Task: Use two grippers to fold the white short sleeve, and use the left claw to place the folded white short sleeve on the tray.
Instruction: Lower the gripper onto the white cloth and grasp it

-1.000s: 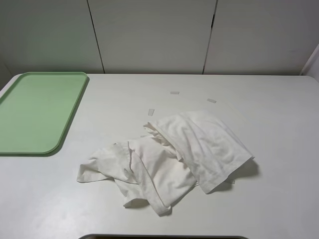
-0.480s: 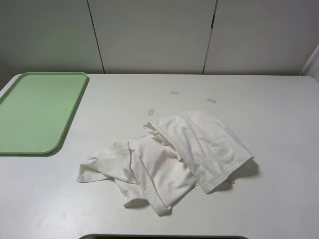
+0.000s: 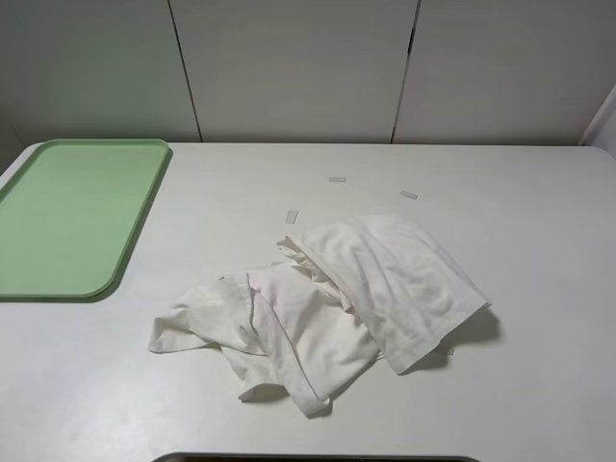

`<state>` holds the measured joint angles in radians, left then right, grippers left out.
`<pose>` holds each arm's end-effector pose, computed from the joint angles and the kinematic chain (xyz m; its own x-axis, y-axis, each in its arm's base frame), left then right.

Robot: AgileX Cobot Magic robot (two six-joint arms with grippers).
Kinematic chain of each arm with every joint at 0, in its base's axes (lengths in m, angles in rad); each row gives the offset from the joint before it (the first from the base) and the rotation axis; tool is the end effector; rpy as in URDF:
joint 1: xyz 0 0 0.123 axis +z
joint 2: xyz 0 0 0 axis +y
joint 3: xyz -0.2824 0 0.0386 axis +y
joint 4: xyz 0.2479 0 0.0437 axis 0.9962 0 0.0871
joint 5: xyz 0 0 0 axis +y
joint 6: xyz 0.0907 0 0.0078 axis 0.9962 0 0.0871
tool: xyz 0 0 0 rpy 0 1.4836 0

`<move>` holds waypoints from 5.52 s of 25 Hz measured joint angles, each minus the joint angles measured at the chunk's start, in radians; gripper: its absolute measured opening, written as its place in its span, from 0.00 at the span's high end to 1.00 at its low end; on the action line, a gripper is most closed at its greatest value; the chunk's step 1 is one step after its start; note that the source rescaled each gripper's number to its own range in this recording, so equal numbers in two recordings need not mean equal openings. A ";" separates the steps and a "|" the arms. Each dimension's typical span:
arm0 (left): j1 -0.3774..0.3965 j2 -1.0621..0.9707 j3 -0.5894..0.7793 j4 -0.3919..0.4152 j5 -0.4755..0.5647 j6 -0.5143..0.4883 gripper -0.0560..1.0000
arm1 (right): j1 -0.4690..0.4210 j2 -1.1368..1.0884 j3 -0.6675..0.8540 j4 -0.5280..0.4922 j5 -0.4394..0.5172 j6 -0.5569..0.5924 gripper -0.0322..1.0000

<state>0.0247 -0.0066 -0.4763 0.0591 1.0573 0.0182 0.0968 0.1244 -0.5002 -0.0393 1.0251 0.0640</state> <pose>-0.0032 0.0046 0.2709 -0.4701 0.0356 -0.8819 -0.0480 0.9967 0.0658 0.0163 -0.0015 0.2794 -0.5327 -0.0080 -0.8463 -0.0451 0.9988 0.0190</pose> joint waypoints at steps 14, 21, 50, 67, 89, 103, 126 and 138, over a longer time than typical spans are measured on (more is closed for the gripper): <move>-0.002 0.000 0.000 0.000 0.000 0.000 0.00 | 0.000 0.000 0.000 0.000 0.000 0.000 0.00; -0.005 0.000 0.000 0.000 0.000 0.000 0.00 | 0.000 0.000 0.000 0.000 0.000 0.000 0.00; -0.079 0.912 -0.012 -0.806 -0.310 0.358 0.02 | 0.000 0.000 0.000 -0.001 -0.001 0.000 0.00; -0.277 1.578 -0.013 -1.315 -0.592 0.862 0.04 | 0.000 0.000 0.000 -0.001 -0.001 0.000 0.00; -0.435 1.757 -0.013 -1.565 -0.740 1.018 0.09 | 0.000 0.000 0.000 -0.001 -0.001 0.000 0.00; -0.501 1.757 -0.014 -1.761 -0.748 1.132 0.11 | 0.000 0.000 0.000 -0.001 -0.001 0.000 0.00; -0.516 1.917 -0.065 -1.812 -0.694 1.190 0.65 | 0.000 0.000 0.000 0.000 -0.001 0.000 0.00; -0.329 1.909 -0.139 -1.172 -0.677 0.828 0.87 | 0.000 0.000 0.000 0.000 -0.001 0.000 0.00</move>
<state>-0.3040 1.9026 -0.6156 -1.1125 0.3799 0.8466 0.0968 0.1244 -0.5002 -0.0393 1.0241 0.0640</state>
